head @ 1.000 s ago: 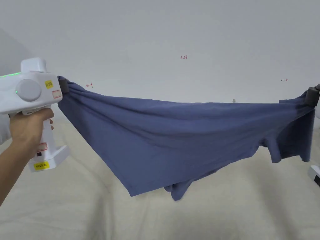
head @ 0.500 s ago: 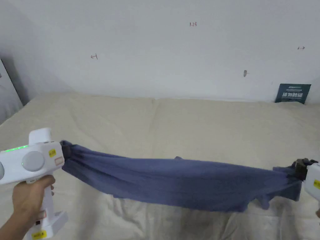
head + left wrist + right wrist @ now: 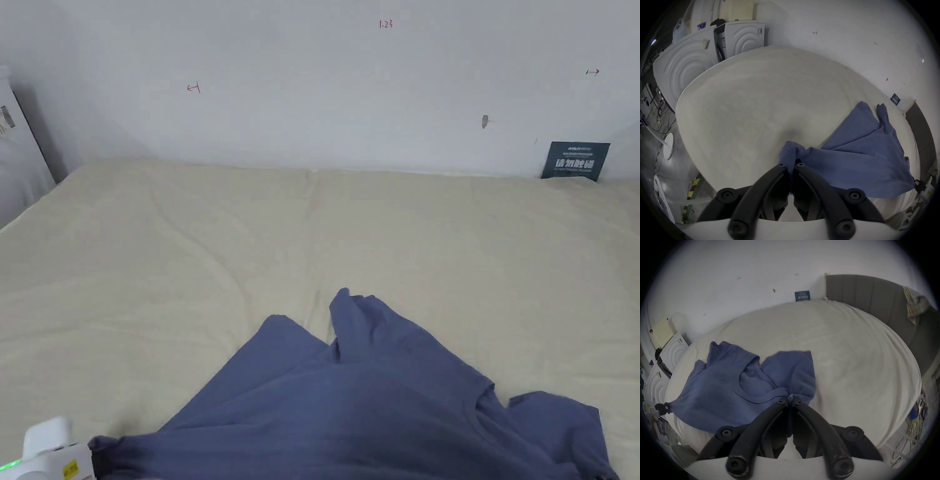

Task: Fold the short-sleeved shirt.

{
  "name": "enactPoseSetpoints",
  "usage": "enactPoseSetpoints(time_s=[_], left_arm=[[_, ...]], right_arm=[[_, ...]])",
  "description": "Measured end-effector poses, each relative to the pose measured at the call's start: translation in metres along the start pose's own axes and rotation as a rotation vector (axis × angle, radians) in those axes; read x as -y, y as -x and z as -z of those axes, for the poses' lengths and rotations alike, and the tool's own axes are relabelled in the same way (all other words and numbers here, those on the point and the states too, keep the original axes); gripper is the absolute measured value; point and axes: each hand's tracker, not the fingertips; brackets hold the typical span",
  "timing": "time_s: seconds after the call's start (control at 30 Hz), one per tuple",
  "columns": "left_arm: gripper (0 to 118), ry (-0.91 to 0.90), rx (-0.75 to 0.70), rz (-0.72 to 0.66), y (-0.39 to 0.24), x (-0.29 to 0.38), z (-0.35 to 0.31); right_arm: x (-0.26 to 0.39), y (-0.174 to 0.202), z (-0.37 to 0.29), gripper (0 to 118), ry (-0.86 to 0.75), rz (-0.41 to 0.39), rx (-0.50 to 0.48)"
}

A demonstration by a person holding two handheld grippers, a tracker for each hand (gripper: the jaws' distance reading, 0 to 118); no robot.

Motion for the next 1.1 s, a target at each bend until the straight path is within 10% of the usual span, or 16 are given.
enactPoseSetpoints(time_s=[0.4, 0.5, 0.57, 0.97, 1.03, 1.1], left_arm=[[17, 0.110, -0.054, -0.006, 0.011, 0.035, 0.014], [89, 0.058, -0.029, 0.007, 0.003, 0.022, -0.006], [101, -0.051, 0.057, -0.004, -0.007, 0.010, -0.033], [99, -0.684, 0.124, 0.174, -0.098, -0.046, -0.188], [90, -0.715, 0.147, 0.190, -0.106, -0.046, -0.198], [69, -0.725, 0.184, 0.181, -0.111, -0.045, -0.202]], right_arm=[[0.036, 0.001, 0.011, 7, 0.164, -0.040, 0.093], [0.014, 0.006, -0.010, 59, 0.102, -0.003, 0.040], [-0.007, 0.014, -0.029, 89, 0.001, 0.005, 0.000], [-0.101, 0.107, -0.159, 87, -0.651, -0.126, -0.167], [-0.100, 0.123, -0.175, 66, -0.720, -0.167, -0.140], [-0.096, 0.134, -0.183, 15, -0.776, -0.217, -0.088]])
